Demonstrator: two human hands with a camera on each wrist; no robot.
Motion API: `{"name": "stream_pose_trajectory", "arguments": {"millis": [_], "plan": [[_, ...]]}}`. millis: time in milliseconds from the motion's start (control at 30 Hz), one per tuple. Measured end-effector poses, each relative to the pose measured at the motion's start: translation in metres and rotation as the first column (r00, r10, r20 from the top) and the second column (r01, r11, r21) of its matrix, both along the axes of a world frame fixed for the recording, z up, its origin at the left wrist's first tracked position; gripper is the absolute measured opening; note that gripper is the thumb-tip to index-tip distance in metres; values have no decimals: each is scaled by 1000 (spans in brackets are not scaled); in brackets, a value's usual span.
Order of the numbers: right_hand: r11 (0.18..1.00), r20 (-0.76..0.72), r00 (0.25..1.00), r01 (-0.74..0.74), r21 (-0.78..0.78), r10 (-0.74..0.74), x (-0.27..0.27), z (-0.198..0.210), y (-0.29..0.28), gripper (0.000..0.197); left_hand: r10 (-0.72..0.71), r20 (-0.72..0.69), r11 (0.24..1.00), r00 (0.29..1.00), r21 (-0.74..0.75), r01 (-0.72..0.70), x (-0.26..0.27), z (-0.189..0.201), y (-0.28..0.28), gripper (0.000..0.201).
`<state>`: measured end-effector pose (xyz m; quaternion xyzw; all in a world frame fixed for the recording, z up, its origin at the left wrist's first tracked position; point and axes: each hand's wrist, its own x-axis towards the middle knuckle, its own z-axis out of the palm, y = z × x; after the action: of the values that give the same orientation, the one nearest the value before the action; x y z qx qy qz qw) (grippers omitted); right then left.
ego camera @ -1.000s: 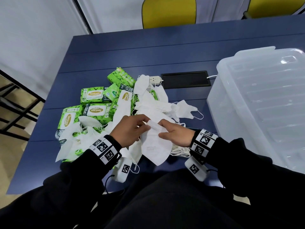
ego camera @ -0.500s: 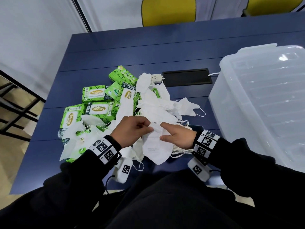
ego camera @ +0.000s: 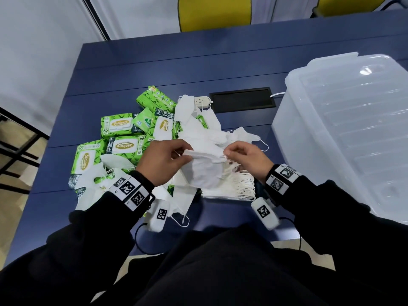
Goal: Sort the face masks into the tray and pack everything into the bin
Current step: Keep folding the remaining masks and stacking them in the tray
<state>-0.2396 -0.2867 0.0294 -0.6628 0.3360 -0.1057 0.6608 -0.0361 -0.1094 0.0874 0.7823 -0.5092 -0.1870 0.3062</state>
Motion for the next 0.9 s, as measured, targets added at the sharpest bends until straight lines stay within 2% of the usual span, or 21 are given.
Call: {"name": "stream_pose_trajectory", "arguments": {"millis": [33, 67, 100, 133, 200, 267, 300, 333, 367, 433, 500, 533, 567, 600, 633, 667, 700, 733, 767, 833, 900], "plan": [[998, -26, 999, 44, -45, -45, -3, -5, -4, 11, 29, 24, 999, 999, -32, -28, 3, 0, 1, 14], [988, -80, 996, 32, -151, -44, -7, -12, -9, 27, 61, 43, 996, 997, -66, -58, 7, 0, 2, 14], [956, -159, 987, -48, -289, 2, -10, -19, -12, 51, 93, 59, 991, 994, -99, -87, 10, 0, 4, 14], [895, -253, 964, -177, -410, 75, -12, -23, -13, 79, 119, 74, 986, 990, -126, -109, 12, -1, 5, 12], [725, -450, 873, -433, -536, 189, -14, -36, -15, 126, 144, 106, 979, 984, -161, -126, 14, -2, 6, 8], [564, -640, 730, -642, -519, 242, -12, -48, -15, 149, 136, 99, 977, 986, -178, -117, 14, -1, 5, 8], [518, -710, 657, -712, -473, 254, -10, -51, -13, 152, 123, 76, 977, 990, -186, -107, 13, -1, 4, 9], [500, -749, 614, -744, -443, 250, -7, -49, -10, 149, 109, 55, 977, 993, -191, -96, 11, -1, 3, 12], [513, -760, 601, -746, -424, 246, -4, -51, -9, 140, 95, 36, 976, 995, -198, -86, 7, -1, 3, 14], [547, -747, 628, -712, -440, 218, -3, -55, -9, 115, 75, -16, 973, 997, -217, -77, -1, 0, 2, 14], [645, -671, 718, -603, -468, 184, -9, -60, -12, 98, 51, -84, 972, 995, -224, -69, -12, -2, 2, 15], [684, -628, 754, -562, -466, 192, -12, -62, -15, 92, 30, -108, 974, 994, -220, -53, -18, -3, 3, 15], [683, -598, 763, -573, -452, 244, -13, -60, -16, 84, 4, -126, 977, 992, -212, -31, -25, -6, 4, 14], [618, -632, 706, -661, -425, 320, -12, -56, -18, 72, -21, -146, 979, 989, -201, -9, -31, -10, 5, 14], [513, -679, 644, -740, -436, 352, -9, -53, -21, 59, -38, -174, 982, 984, -187, 5, -36, -15, 5, 14], [430, -688, 626, -770, -471, 367, -5, -47, -23, 53, -47, -202, 985, 978, -169, 13, -40, -21, 6, 14], [477, -680, 643, -749, -460, 353, -3, -46, -25, 52, -48, -223, 989, 974, -145, 16, -42, -28, 6, 15], [563, -650, 672, -708, -426, 354, -3, -50, -27, 57, -46, -227, 994, 973, -111, 21, -44, -35, 6, 15], [692, -607, 729, -615, -378, 317, -2, -50, -25, 69, -47, -214, 997, 976, -70, 33, -45, -41, 6, 15], [741, -565, 774, -552, -383, 285, -7, -52, -23, 89, -67, -165, 998, 984, 8, 69, -48, -53, 5, 15], [748, -539, 790, -539, -386, 291, -8, -49, -21, 94, -90, -120, 992, 989, 79, 100, -50, -61, 3, 13]]}}
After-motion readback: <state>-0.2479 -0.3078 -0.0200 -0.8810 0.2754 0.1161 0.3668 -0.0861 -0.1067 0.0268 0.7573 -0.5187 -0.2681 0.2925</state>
